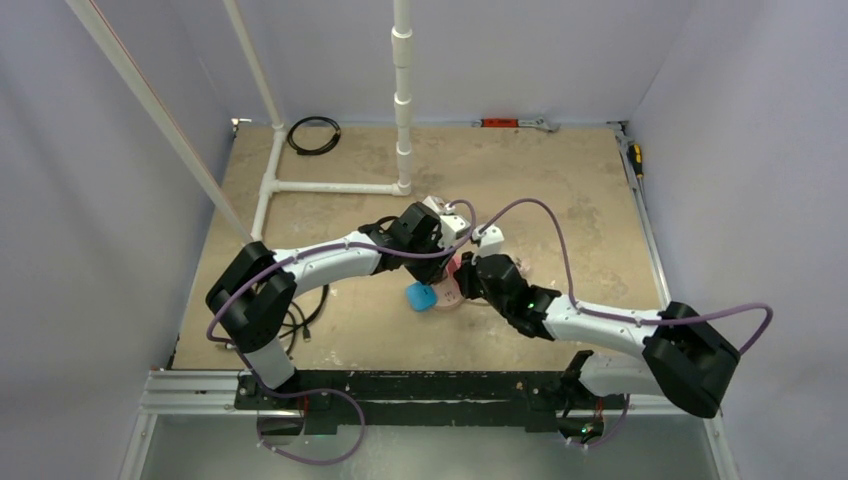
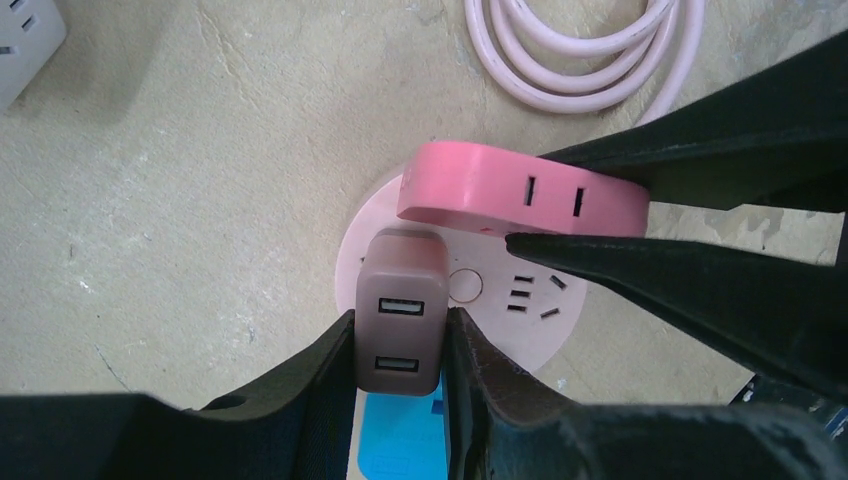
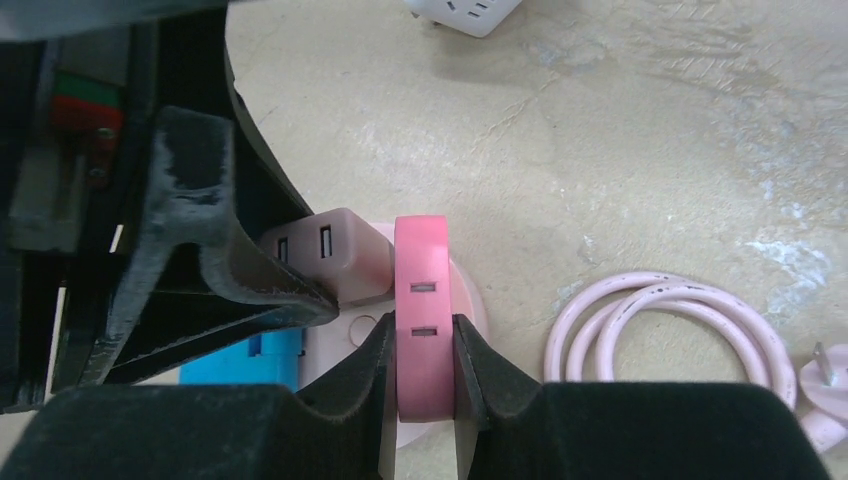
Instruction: Pull the plug off the socket
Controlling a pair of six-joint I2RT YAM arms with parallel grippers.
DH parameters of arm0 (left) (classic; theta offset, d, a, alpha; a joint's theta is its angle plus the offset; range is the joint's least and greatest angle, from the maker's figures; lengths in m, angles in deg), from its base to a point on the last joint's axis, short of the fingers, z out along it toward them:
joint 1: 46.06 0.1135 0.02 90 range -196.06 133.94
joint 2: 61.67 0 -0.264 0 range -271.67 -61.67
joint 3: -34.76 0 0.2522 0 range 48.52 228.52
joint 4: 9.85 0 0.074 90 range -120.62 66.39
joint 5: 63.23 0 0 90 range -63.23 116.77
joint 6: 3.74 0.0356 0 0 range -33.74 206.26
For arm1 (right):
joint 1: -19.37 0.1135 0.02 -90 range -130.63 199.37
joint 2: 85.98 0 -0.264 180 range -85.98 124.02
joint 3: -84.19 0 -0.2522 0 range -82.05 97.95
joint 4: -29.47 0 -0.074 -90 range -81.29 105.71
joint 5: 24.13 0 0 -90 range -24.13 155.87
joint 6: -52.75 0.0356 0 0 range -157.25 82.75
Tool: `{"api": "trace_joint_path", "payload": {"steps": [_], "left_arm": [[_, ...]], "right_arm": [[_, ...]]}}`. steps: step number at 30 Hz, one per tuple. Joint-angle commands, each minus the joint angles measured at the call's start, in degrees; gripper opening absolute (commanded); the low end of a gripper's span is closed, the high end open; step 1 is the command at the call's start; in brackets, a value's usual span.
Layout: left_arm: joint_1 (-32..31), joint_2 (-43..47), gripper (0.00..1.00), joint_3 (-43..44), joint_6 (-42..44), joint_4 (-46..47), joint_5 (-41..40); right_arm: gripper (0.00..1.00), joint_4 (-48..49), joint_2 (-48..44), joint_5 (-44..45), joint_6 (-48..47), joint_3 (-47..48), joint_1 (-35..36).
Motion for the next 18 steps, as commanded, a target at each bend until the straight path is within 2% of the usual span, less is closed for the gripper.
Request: {"api": "trace_joint_path", "payload": {"steps": [1,9,15,18], "left_arm": [[1.58,-2.55,0.00,-0.66,-0.54,-5.99,-8.10],[1.61,-2.67,0.00,-0.66,-0.49,-5.99,-8.10],[1.57,-2.72,0.00,-0.67,-0.58,-5.99,-8.10],[1.62,-2.89,0.00,-0.67,-0.58,-6.07,-8.10]], "right_arm": [[0.00,-1.54,1.91,11.94,-2.09,5.47,5.85],[0.00,-8.32,11.00,23.63,-1.49,12.65,14.84],[0.00,-5.21,8.01,19.55,-0.57,10.61,14.24],[0.00,-4.02,5.92,16.04,0.27,8.97,11.60]]}}
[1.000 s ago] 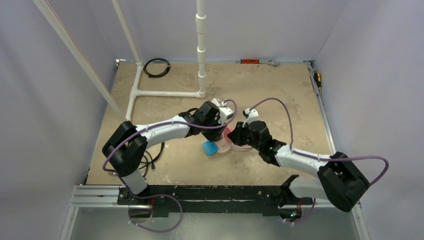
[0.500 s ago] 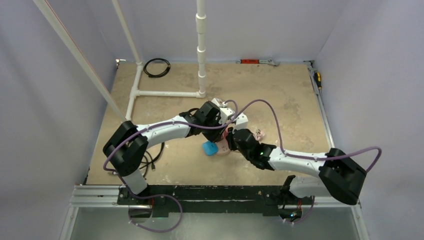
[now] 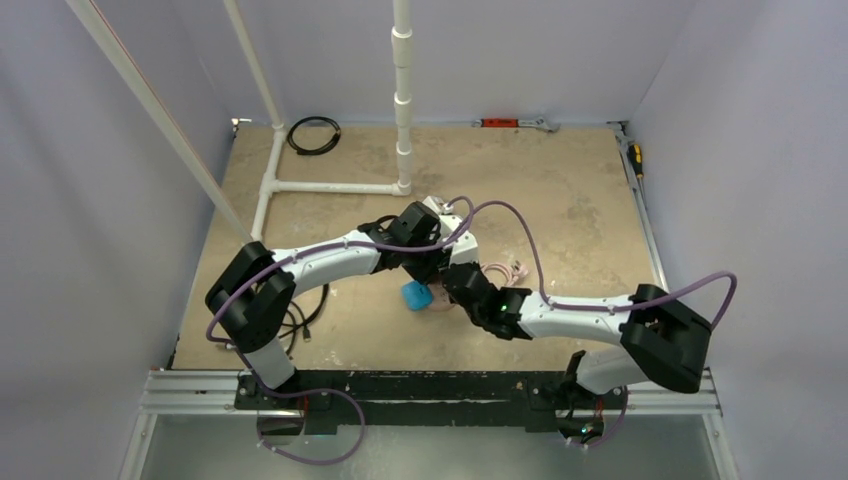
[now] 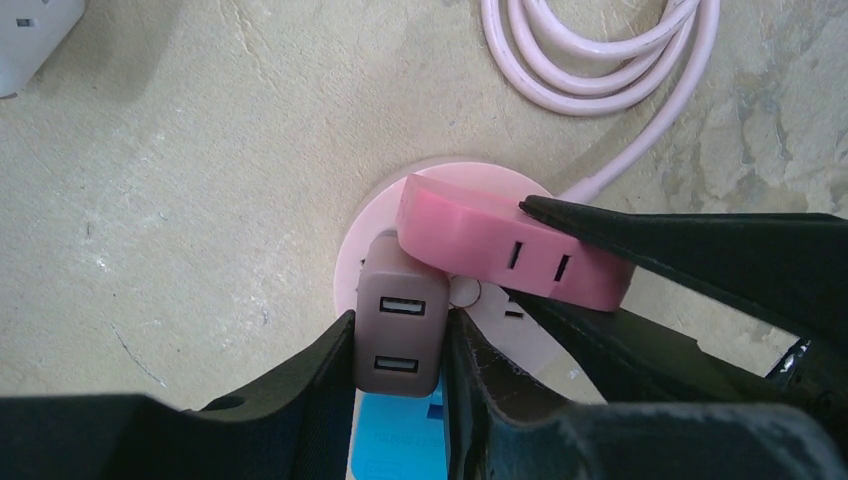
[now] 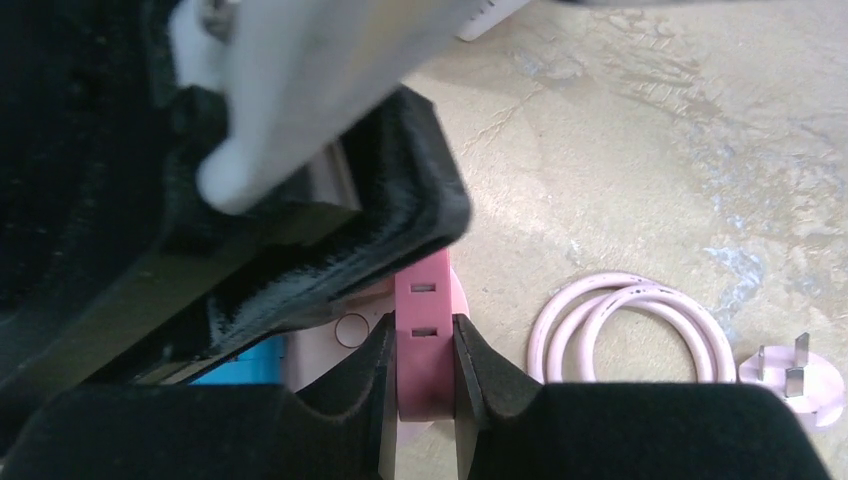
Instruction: Pull the plug off the socket
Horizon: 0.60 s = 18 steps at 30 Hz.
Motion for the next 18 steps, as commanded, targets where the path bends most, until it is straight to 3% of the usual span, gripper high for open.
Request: {"api": "trace_joint_path", "payload": {"steps": [1,12,18], "left_arm": [[1.35,-3.04,0.00,-1.08,-0.71,-4.01,-6.63],[1.31,-3.58,0.00,-1.08,-0.67,-4.17,-6.63],[1.34,-3.67,0.00,-0.99,-0.58,-4.18,-6.63]], "right_arm": [[0.00,4.63,-5.65,-6.87,3.26,-1.57,-2.76],[0.00,14.54,-11.57,-35.52,7.79,-10.73,-23.41],[0.00,15.14,-11.15,-37.83,7.75,-10.97,-24.96]]}}
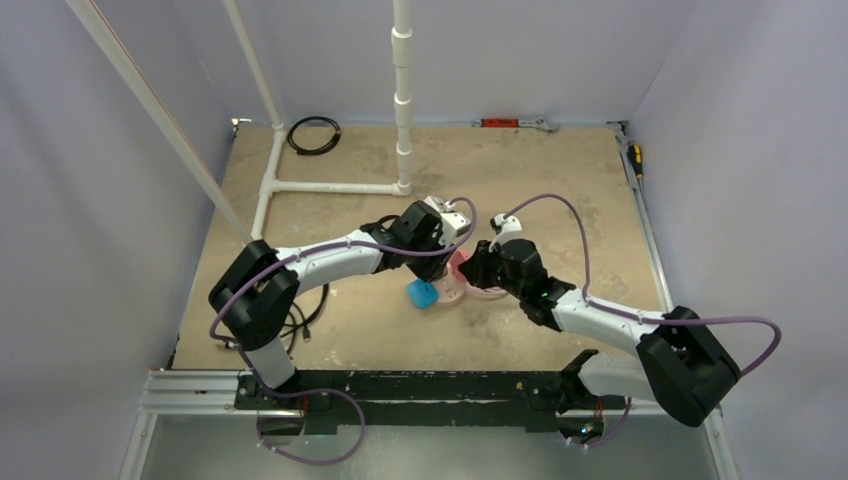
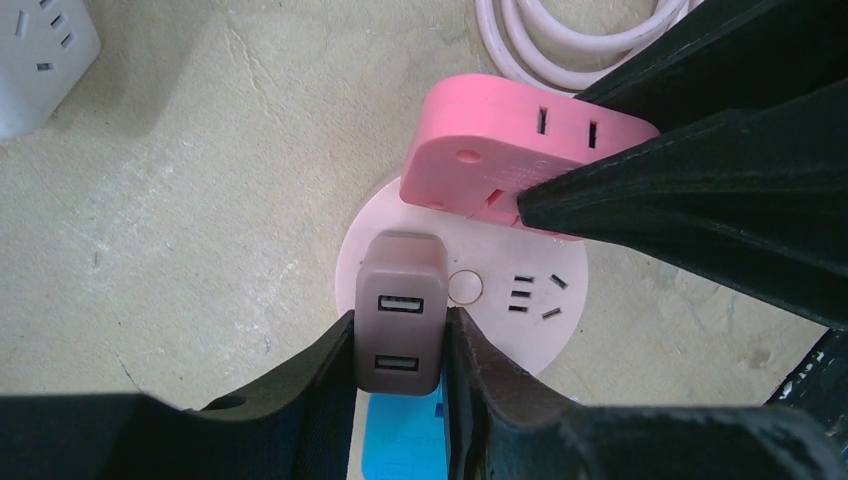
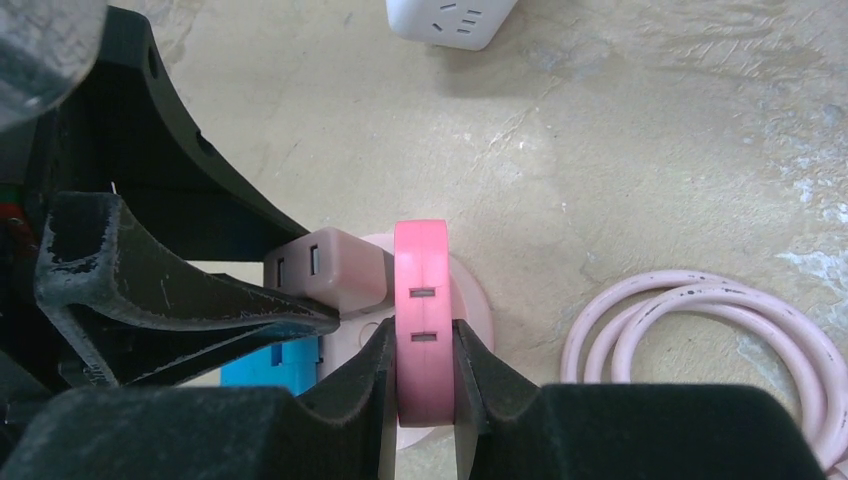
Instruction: Pull the plug off the socket
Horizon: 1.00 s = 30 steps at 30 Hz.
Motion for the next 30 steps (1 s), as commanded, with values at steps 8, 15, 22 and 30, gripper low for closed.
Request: {"api": "trace_joint_path", "payload": {"steps": [8,15,22,30], "left_arm": [[1.46,-2.99,0.00,-1.15,-0.47,-7.01,-6.52],[1.47,-2.95,0.00,-1.08,-0.50,-7.10,-6.57],[1.52,-2.45,0.00,-1.05,-0.47,-7.11,-6.59],[1.68,-1.97,0.00,-0.62,-0.62,-7.98,-9.51]], "right_arm": [[0.00,1.71,-1.62,2.03,-2.34,0.66,-0.53],[0.00,-1.80,-0.72,12.62,-3.78,3.13,6.65],[0.00,-4.08,1.17,19.02,-4.29,5.36,11.82],[0.00,-9.44,-3.17,23.90,-1.74,5.26,12.27]]}}
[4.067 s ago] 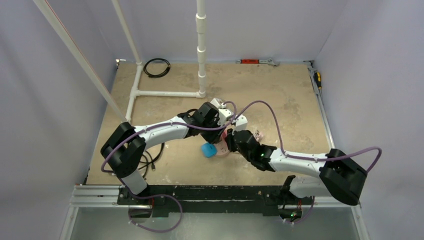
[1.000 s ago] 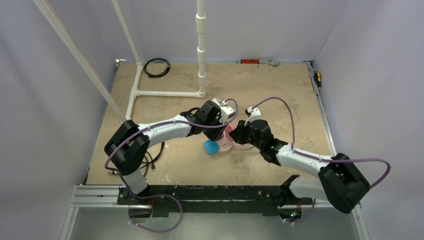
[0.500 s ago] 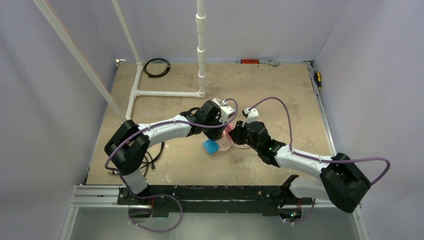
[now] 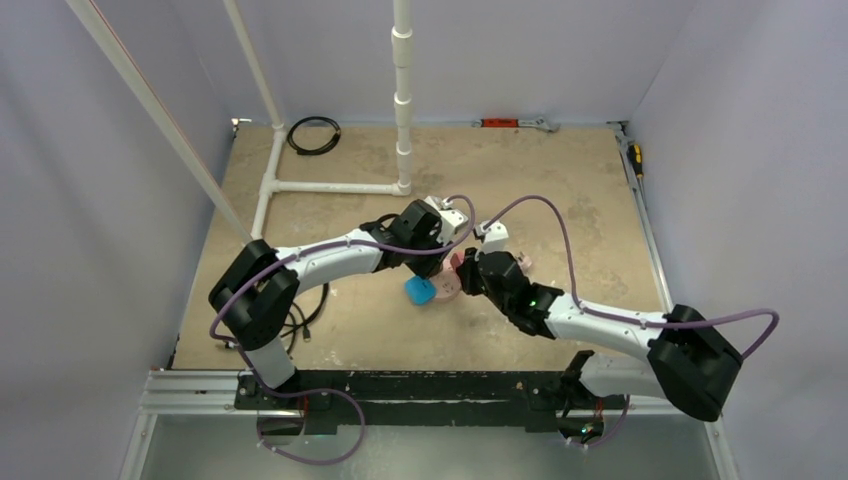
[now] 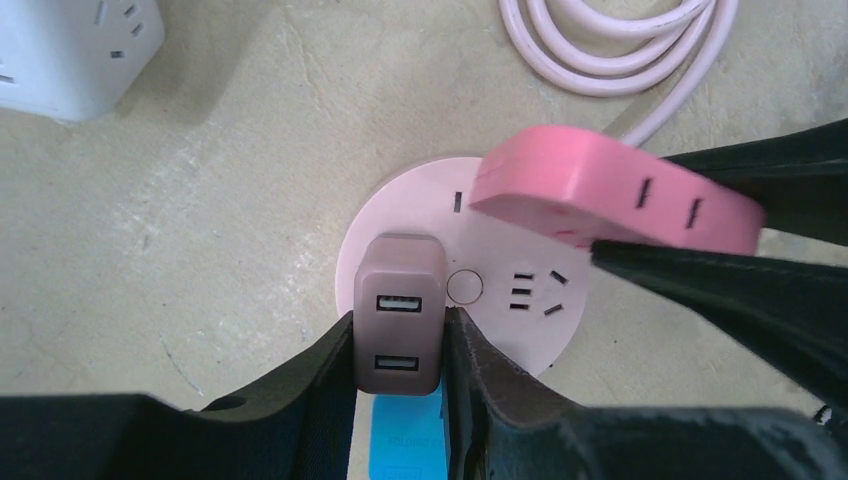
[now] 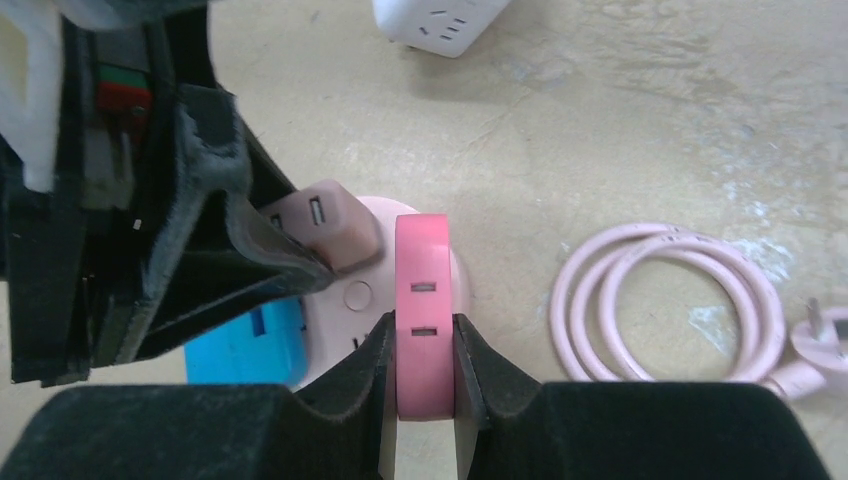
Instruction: Pull the plug off the socket
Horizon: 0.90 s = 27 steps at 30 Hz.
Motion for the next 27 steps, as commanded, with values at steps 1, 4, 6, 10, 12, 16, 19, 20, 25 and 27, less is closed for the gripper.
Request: {"api": "trace_joint_path", "payload": {"steps": [1,4,6,10,12,16,19,20,25,27], "left_arm": [[1.66,-1.53,0.00,-0.90,-0.46,-7.63,-6.85],[2.19,-0.28,0.00,-0.90,-0.35,-7.73,-7.46],[2.33,0.64,0.00,-0.90,-0.17,-7.69,-7.49],[2.34,3.64,0.04,-1.71,0.10,-6.16,-6.07],[2.34,5.71,0.16,-2.59,0.11,-4.48,-4.35],[2.34,9.23,0.49,-3.72,0.11,-2.50,-2.70],[2.34,12.01,0.69,-4.80,0.03,-0.34,-0.97],[2.34,13.04,0.75,-5.18,-0.07,0.36,-0.35],[2.50,18.04,0.83,-6.93,-0.28,3.01,0.09],[2.76,19.14,0.83,-7.06,-0.51,3.17,-1.36]], "right_arm": [[0.00,-5.70,-3.98,6.47,3.10,1.82,0.21],[0.00,-8.40,-7.71,8.01,5.61,0.74,0.14],[0.00,-9.89,-10.69,9.89,6.34,0.12,0.08],[0.00,-10.78,-14.14,7.92,6.03,0.39,-2.45],[0.00,-9.94,-13.98,4.02,5.47,0.86,-5.65],[0.00,-6.02,-10.06,-4.55,3.47,2.87,-11.83],[0.00,-3.72,-5.52,-9.63,2.48,5.91,-13.81],[0.00,-2.93,-3.97,-11.31,2.40,7.32,-14.52],[0.00,0.87,4.30,-19.85,3.14,11.97,-18.69],[0.00,1.92,7.96,-23.00,4.09,13.79,-20.61]]}}
